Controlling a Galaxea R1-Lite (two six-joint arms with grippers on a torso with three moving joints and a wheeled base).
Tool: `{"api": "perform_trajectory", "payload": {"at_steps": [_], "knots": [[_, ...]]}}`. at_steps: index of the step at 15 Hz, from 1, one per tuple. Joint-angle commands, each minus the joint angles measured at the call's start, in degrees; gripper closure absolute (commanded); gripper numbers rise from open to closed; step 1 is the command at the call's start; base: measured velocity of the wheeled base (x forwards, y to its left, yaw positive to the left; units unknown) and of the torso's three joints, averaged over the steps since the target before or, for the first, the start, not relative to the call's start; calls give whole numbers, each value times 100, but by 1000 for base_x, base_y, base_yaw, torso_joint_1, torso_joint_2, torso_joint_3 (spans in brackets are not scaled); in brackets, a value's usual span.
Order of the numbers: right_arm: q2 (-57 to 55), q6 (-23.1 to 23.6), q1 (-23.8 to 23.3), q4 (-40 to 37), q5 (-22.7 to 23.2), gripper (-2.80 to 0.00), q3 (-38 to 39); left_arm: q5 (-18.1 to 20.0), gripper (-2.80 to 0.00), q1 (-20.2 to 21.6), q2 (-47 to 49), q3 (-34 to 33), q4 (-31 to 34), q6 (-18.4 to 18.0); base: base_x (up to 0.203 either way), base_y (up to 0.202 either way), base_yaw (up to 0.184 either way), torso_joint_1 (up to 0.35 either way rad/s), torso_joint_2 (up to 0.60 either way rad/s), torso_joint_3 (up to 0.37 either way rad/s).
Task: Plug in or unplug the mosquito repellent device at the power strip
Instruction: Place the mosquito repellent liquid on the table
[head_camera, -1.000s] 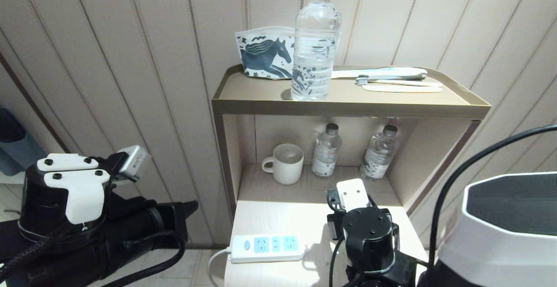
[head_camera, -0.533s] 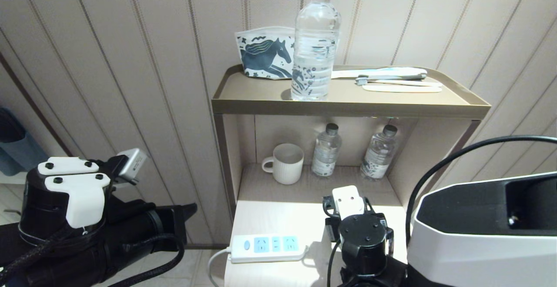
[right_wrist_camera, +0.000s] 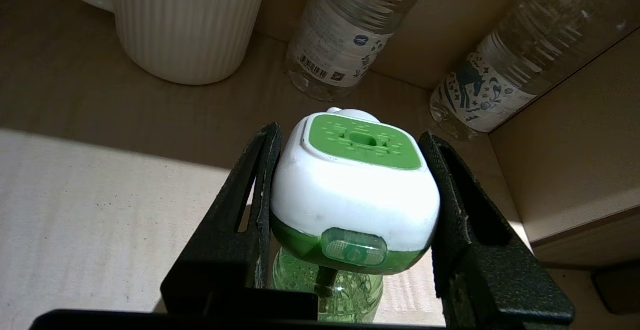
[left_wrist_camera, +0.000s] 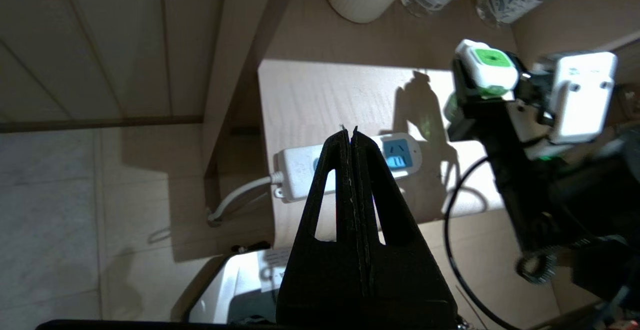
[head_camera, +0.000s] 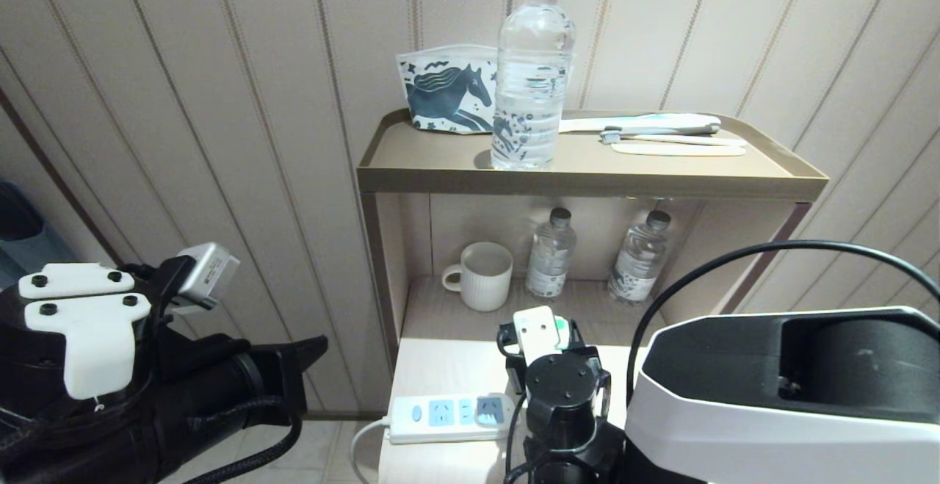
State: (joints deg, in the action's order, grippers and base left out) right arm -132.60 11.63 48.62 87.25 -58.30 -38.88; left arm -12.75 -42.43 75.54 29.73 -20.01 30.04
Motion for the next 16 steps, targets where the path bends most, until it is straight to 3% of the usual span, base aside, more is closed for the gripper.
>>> {"api": "perform_trajectory", "payload": {"at_steps": [1, 4, 10, 14, 16], "knots": [[-231, -3, -19, 270, -42, 0, -217, -17, 0, -64, -75, -29, -12, 20, 0, 0, 0, 0, 0, 0], [-280, 4, -168, 270, -42, 0, -585, -26, 0, -64, -48, -64, -21, 28, 0, 0, 0, 0, 0, 0], [-325, 8, 346, 270, -50, 0, -779, -49, 0, -82, -266, -47, -21, 11, 0, 0, 0, 0, 0, 0], [-479, 0, 166, 270, -50, 0, -742, -43, 0, -73, -180, -73, -21, 20, 0, 0, 0, 0, 0, 0], [-516, -5, -138, 270, -58, 0, -705, -43, 0, -73, -163, -99, -21, 36, 0, 0, 0, 0, 0, 0]]}}
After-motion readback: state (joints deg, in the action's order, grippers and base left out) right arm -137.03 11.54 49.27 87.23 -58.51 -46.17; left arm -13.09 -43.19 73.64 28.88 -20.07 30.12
